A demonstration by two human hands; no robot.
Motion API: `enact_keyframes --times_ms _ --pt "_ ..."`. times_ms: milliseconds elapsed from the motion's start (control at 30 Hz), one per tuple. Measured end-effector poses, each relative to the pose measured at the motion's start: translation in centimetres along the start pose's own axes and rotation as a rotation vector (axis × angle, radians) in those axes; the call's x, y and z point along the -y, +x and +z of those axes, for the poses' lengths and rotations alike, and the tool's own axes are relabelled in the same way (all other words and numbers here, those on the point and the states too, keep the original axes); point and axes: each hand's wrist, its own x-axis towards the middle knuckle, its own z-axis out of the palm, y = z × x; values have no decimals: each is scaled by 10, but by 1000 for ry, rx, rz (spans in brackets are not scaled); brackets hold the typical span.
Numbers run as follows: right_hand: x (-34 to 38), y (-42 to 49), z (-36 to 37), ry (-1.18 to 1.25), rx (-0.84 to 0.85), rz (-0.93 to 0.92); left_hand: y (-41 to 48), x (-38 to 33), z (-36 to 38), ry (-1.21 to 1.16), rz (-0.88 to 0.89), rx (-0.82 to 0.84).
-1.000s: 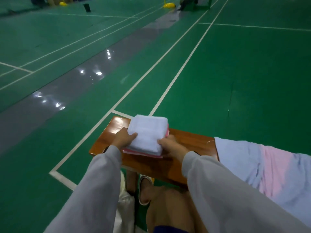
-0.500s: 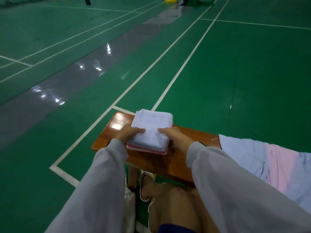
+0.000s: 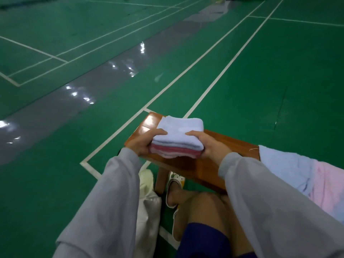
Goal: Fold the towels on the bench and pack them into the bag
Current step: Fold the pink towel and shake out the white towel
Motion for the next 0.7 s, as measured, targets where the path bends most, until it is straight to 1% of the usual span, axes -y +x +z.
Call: enact_keyframes --times_ms 133,200,233,300,367,467,567,633,700 --pt "-10 -19 31 -147 98 40 -52 23 -14 -12 62 7" --pt "-24 -27 56 -256 118 75 -78 45 -30 -48 53 4" --pt "-33 -28 69 -333 125 63 -88 59 -42 -61 36 2" --pt "-57 -28 98 -457 153 16 -110 91 -69 -47 -21 -6" --pt "-81 -23 122 -492 164 4 -127 125 -93 -4 -95 -48" --pt "-119 -15 160 -585 216 36 -149 174 -131 -1 -169 -134" --pt "-158 -2 204 -707 242 37 -165 223 -168 -2 -246 -111" --pt "-184 15 223 -743 208 16 -172 249 -187 57 -322 -183" --pt "-209 34 238 -756 212 11 -172 271 -204 70 -372 -257"
